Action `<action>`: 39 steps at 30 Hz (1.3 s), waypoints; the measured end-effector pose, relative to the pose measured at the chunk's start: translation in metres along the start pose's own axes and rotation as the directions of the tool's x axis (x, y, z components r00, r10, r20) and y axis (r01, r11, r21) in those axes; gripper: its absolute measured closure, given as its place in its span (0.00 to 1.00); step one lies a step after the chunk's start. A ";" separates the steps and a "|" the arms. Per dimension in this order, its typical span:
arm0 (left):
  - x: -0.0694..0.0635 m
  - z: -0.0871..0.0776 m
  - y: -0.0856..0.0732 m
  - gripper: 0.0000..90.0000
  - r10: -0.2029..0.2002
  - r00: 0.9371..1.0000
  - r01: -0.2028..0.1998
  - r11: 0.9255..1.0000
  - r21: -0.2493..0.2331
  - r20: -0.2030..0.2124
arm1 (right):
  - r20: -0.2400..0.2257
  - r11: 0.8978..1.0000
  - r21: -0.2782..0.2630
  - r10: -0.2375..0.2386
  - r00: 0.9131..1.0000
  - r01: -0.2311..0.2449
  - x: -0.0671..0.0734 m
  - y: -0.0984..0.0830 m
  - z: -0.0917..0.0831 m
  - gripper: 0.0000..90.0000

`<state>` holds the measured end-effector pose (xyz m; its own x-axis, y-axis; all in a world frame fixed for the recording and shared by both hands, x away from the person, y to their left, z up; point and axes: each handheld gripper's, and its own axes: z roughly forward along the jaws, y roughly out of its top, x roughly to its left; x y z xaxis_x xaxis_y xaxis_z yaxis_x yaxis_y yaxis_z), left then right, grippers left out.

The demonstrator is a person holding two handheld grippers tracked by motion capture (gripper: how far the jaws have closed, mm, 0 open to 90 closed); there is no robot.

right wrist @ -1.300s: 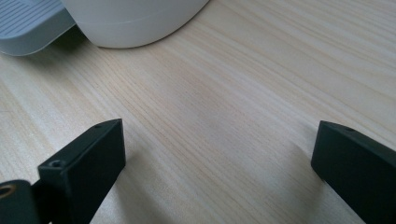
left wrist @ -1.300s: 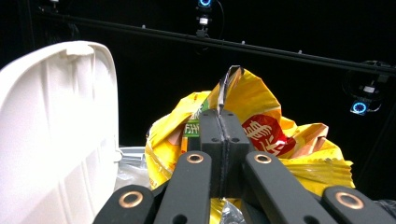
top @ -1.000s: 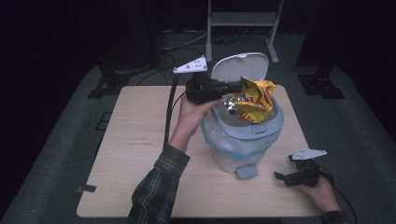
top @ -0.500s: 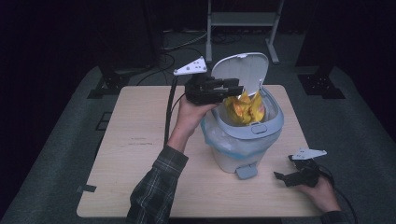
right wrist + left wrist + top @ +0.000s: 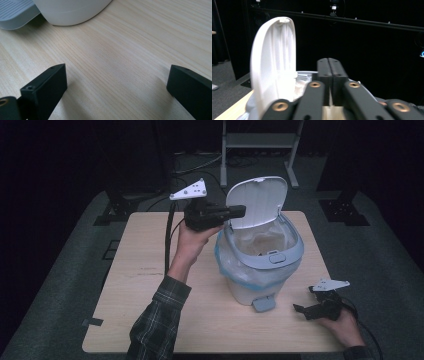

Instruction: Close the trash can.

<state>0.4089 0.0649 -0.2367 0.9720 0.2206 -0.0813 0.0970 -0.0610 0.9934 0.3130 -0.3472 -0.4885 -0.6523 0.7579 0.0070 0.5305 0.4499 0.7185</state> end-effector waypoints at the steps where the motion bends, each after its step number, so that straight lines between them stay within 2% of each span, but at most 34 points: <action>1: 0.000 -0.003 0.000 1.00 0.000 1.000 0.000 1.000 0.001 -0.007 | 0.000 1.000 0.000 0.000 1.000 0.000 0.000 0.000 0.000 0.02; 12: 0.009 -0.035 0.006 1.00 0.008 0.997 -0.009 1.000 -0.013 -0.072 | 0.000 1.000 0.000 0.000 1.000 0.000 0.000 0.000 0.000 0.02; 19: 0.024 -0.046 0.009 1.00 -0.003 0.995 0.001 1.000 -0.023 -0.105 | 0.000 1.000 0.000 0.000 1.000 0.000 0.000 0.000 0.000 0.02; 25: 0.042 -0.046 0.011 1.00 -0.029 0.991 0.024 0.999 -0.037 -0.129 | 0.003 1.000 0.001 0.003 1.000 -0.003 0.000 0.000 0.000 0.02; 30: 0.050 -0.036 0.014 1.00 -0.033 0.990 0.030 0.999 -0.028 -0.138 | 0.004 1.000 0.000 0.003 1.000 -0.003 0.000 -0.001 -0.001 0.02; 36: 0.052 -0.025 0.015 1.00 -0.042 0.991 0.039 0.999 -0.031 -0.124 | 0.003 1.000 0.001 0.004 1.000 -0.004 0.000 -0.001 -0.001 0.02; 39: 0.053 -0.020 0.015 1.00 -0.051 0.994 0.047 0.998 -0.041 -0.101 | 0.003 1.000 0.001 0.004 1.000 -0.004 0.000 -0.001 -0.001 0.02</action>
<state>0.4571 0.0953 -0.2242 0.9394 0.3202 -0.1229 0.1332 -0.0104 0.9910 0.3117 -0.3477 -0.4885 -0.6486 0.7611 0.0077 0.5333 0.4473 0.7180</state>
